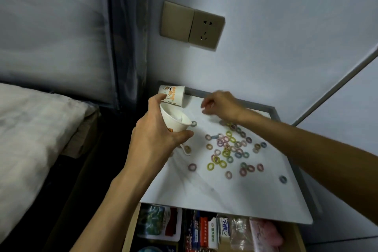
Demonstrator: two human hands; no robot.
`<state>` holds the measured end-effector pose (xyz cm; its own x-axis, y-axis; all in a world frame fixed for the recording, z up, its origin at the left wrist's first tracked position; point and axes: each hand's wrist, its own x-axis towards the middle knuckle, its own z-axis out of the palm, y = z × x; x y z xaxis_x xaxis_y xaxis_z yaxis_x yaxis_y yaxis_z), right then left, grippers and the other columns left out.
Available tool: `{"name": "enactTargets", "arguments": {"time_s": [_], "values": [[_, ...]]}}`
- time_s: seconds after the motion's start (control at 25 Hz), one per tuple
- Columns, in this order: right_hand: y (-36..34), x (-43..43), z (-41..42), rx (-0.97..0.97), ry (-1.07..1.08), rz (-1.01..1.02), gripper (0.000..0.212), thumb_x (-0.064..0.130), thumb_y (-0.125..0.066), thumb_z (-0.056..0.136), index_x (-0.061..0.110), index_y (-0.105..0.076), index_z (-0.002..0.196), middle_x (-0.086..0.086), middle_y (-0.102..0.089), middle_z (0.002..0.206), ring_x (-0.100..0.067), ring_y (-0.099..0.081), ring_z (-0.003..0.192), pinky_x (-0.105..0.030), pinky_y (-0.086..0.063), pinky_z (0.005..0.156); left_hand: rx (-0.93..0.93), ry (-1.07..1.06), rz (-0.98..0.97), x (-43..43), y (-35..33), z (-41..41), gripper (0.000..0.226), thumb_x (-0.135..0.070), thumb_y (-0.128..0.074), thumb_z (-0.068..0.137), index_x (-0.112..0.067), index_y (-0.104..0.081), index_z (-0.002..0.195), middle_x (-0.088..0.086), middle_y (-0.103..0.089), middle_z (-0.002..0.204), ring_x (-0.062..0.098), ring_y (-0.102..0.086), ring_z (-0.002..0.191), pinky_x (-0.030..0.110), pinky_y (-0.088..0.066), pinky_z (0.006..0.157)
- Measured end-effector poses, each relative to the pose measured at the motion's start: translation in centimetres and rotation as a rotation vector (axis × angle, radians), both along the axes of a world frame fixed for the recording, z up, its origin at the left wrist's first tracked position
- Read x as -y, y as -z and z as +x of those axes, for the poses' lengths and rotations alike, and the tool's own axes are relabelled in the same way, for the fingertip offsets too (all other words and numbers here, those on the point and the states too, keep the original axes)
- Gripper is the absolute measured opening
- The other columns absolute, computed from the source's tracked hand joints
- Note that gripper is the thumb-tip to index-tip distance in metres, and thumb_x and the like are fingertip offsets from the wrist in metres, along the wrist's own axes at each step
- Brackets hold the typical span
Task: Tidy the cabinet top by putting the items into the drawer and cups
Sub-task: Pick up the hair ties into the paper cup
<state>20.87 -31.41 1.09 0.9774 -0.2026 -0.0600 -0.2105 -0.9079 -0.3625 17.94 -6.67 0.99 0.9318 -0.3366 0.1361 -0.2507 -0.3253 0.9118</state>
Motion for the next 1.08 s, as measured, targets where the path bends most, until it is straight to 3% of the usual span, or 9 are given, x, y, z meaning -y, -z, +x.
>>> {"name": "enactTargets", "arguments": {"time_s": [0.08, 0.16, 0.36, 0.44, 0.6, 0.76, 0.88, 0.96, 1.08], "values": [[4.1, 1.9, 0.0, -0.149, 0.127, -0.128, 0.026, 0.022, -0.074, 0.083, 0.012, -0.069, 0.107, -0.007, -0.069, 0.109, -0.016, -0.062, 0.092, -0.022, -0.047, 0.077, 0.008, 0.006, -0.009, -0.3, -0.1, 0.1, 0.088, -0.034, -0.088, 0.063, -0.038, -0.036, 0.134, -0.012, -0.059, 0.107, 0.007, -0.061, 0.086, 0.023, -0.056, 0.067], [6.4, 2.7, 0.2, -0.14, 0.196, -0.158, 0.026, 0.023, -0.07, 0.087, 0.011, -0.066, 0.11, -0.009, -0.065, 0.115, -0.023, -0.062, 0.102, -0.031, -0.049, 0.086, 0.01, 0.009, -0.017, -0.5, -0.2, 0.2, 0.087, -0.032, -0.088, 0.065, -0.038, -0.036, 0.134, -0.014, -0.057, 0.105, 0.003, -0.059, 0.083, 0.013, -0.051, 0.055], [7.4, 1.9, 1.3, -0.178, 0.197, -0.378, 0.018, 0.016, -0.055, 0.095, 0.005, -0.065, 0.106, -0.014, -0.064, 0.111, -0.031, -0.062, 0.098, -0.033, -0.049, 0.078, 0.021, -0.025, -0.015, -0.8, -0.2, 0.7, 0.087, -0.034, -0.088, 0.064, -0.037, -0.037, 0.134, -0.012, -0.059, 0.107, 0.002, -0.06, 0.082, 0.033, -0.057, 0.07], [7.3, 1.7, 2.2, -0.166, 0.204, -0.323, 0.017, 0.014, -0.053, 0.095, 0.005, -0.064, 0.102, -0.015, -0.065, 0.107, -0.032, -0.063, 0.096, -0.032, -0.047, 0.073, 0.022, -0.03, -0.016, -0.8, -0.2, 0.7, 0.087, -0.035, -0.088, 0.063, -0.037, -0.037, 0.134, -0.016, -0.057, 0.103, -0.001, -0.059, 0.081, 0.034, -0.057, 0.072], [7.1, 0.8, 4.9, -0.102, 0.205, -0.078, 0.015, 0.017, -0.062, 0.09, 0.004, -0.07, 0.088, -0.013, -0.071, 0.097, -0.028, -0.065, 0.091, -0.033, -0.051, 0.077, 0.025, -0.03, -0.017, -0.9, -0.2, 0.8, 0.087, -0.035, -0.088, 0.064, -0.036, -0.037, 0.134, -0.016, -0.058, 0.105, 0.0, -0.059, 0.084, 0.022, -0.052, 0.071], [7.3, -0.6, 5.9, -0.15, 0.231, -0.104, 0.039, 0.034, -0.07, 0.085, 0.011, -0.049, 0.062, -0.006, -0.058, 0.068, -0.027, -0.057, 0.074, -0.029, -0.036, 0.054, 0.022, -0.026, -0.017, -1.0, -0.1, 0.9, 0.088, -0.036, -0.088, 0.064, -0.035, -0.036, 0.136, -0.014, -0.058, 0.109, 0.006, -0.06, 0.091, 0.018, -0.05, 0.072], [7.2, -1.0, 6.2, -0.146, 0.247, -0.167, 0.026, 0.03, -0.071, 0.086, 0.004, -0.065, 0.091, -0.011, -0.069, 0.1, -0.03, -0.063, 0.095, -0.03, -0.045, 0.069, 0.028, -0.024, -0.011, -0.9, -0.2, 0.8, 0.088, -0.036, -0.088, 0.064, -0.034, -0.036, 0.136, -0.013, -0.059, 0.111, 0.007, -0.06, 0.091, 0.025, -0.053, 0.077], [6.9, -1.1, 5.9, -0.159, 0.236, -0.244, 0.027, 0.026, -0.066, 0.09, 0.006, -0.064, 0.108, -0.013, -0.066, 0.114, -0.031, -0.062, 0.103, -0.032, -0.045, 0.074, 0.026, -0.028, -0.011, -1.0, -0.3, 0.8, 0.088, -0.036, -0.087, 0.065, -0.034, -0.036, 0.136, -0.011, -0.06, 0.112, 0.009, -0.061, 0.093, 0.027, -0.052, 0.079], [6.7, -0.6, 5.0, -0.214, 0.21, -0.303, 0.021, 0.023, -0.059, 0.094, 0.007, -0.059, 0.108, -0.014, -0.063, 0.116, -0.033, -0.06, 0.105, -0.031, -0.042, 0.073, 0.022, -0.024, -0.018, -1.1, -0.4, 0.8, 0.088, -0.036, -0.087, 0.065, -0.033, -0.036, 0.137, -0.008, -0.061, 0.115, 0.013, -0.061, 0.097, 0.032, -0.054, 0.083]]}}
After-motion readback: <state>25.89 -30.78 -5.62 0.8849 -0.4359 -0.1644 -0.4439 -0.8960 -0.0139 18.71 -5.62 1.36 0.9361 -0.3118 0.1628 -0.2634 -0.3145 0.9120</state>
